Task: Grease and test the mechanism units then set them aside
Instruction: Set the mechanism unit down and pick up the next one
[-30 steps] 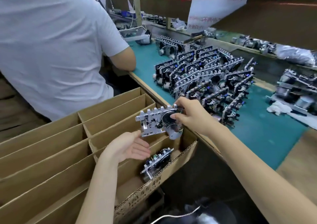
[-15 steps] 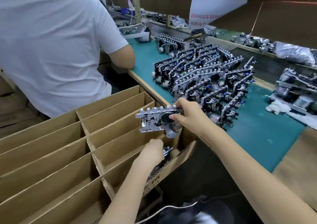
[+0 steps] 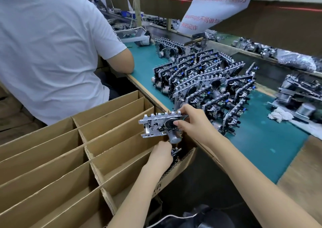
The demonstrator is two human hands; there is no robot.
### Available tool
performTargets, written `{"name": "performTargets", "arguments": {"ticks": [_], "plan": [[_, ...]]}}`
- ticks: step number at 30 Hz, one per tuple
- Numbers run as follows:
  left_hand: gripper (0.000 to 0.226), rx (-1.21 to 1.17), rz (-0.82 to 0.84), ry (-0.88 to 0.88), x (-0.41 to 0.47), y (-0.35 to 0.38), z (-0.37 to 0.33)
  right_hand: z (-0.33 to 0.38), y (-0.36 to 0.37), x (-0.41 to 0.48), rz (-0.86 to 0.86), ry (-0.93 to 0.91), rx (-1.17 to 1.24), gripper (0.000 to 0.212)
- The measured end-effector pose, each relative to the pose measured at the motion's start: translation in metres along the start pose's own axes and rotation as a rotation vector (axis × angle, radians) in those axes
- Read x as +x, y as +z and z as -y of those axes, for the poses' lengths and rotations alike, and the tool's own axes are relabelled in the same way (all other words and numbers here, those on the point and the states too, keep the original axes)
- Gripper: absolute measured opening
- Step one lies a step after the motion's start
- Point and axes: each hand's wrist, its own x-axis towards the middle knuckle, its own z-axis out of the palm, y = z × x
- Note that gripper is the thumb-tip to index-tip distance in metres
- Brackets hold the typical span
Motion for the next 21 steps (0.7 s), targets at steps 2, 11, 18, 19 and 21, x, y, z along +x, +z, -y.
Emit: {"name": "performTargets", "arguments": {"ticks": [2,11,18,19,21], "plan": [[0.016,-0.027,-0.045,0.012,-0.001,0.003,-0.001,0.0,0.001,0.001,-0.019,-0.006,0.016,0.018],[0.026,-0.071,-0.134,0.057,-0.004,0.008,0.002,0.0,0.005,0.004,-0.036,-0.027,0.033,0.018],[0.032,-0.092,-0.029,-0.013,0.0,-0.004,-0.001,-0.003,0.002,0.006,-0.05,-0.014,0.055,0.018],[0.037,-0.135,0.021,-0.02,0.0,-0.009,0.001,-0.003,0.001,0.006,-0.05,-0.01,0.071,0.018],[0.043,-0.253,0.1,-0.038,-0.006,-0.022,0.009,-0.002,0.001,0.006,-0.03,-0.002,0.111,0.019]]}}
